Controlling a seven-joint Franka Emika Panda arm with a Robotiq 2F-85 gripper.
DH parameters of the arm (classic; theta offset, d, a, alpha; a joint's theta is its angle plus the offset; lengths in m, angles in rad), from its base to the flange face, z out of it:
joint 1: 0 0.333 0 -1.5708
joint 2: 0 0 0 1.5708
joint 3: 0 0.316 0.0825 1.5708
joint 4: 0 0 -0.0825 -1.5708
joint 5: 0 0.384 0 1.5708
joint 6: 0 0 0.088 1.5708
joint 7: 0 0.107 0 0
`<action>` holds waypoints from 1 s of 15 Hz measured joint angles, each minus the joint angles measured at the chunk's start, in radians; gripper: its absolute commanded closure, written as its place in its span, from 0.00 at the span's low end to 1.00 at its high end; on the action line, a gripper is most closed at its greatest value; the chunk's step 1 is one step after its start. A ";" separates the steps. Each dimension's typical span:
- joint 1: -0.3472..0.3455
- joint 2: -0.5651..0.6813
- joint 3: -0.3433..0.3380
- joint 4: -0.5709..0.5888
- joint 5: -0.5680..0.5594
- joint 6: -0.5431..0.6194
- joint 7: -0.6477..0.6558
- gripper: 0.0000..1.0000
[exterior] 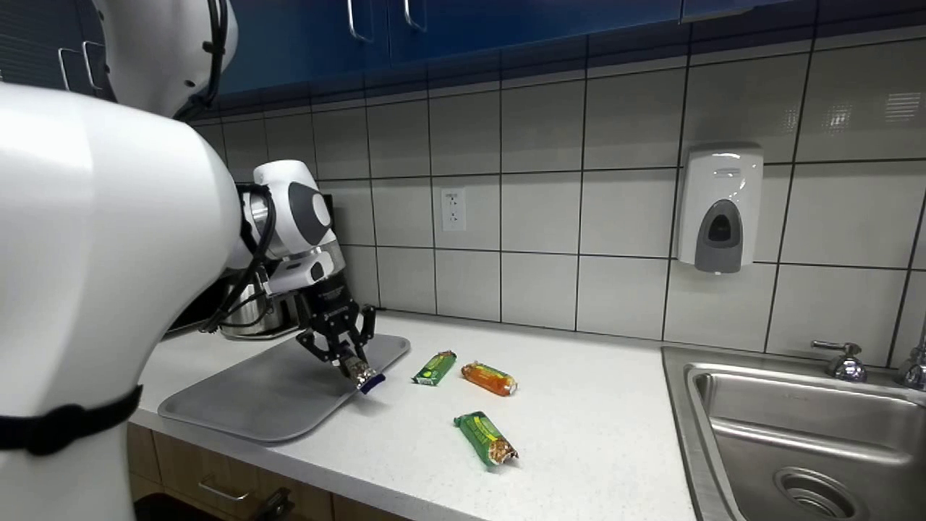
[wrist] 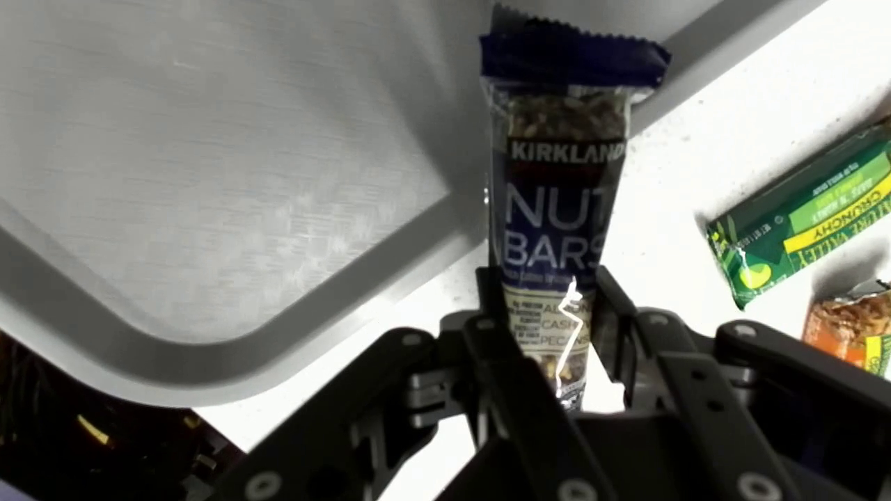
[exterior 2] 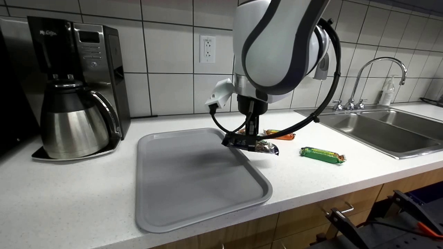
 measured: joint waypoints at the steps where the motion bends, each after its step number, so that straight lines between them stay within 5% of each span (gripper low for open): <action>1: 0.000 -0.003 -0.012 -0.012 0.000 0.008 0.000 0.92; 15: 0.000 -0.025 -0.121 -0.147 0.045 0.074 0.000 0.92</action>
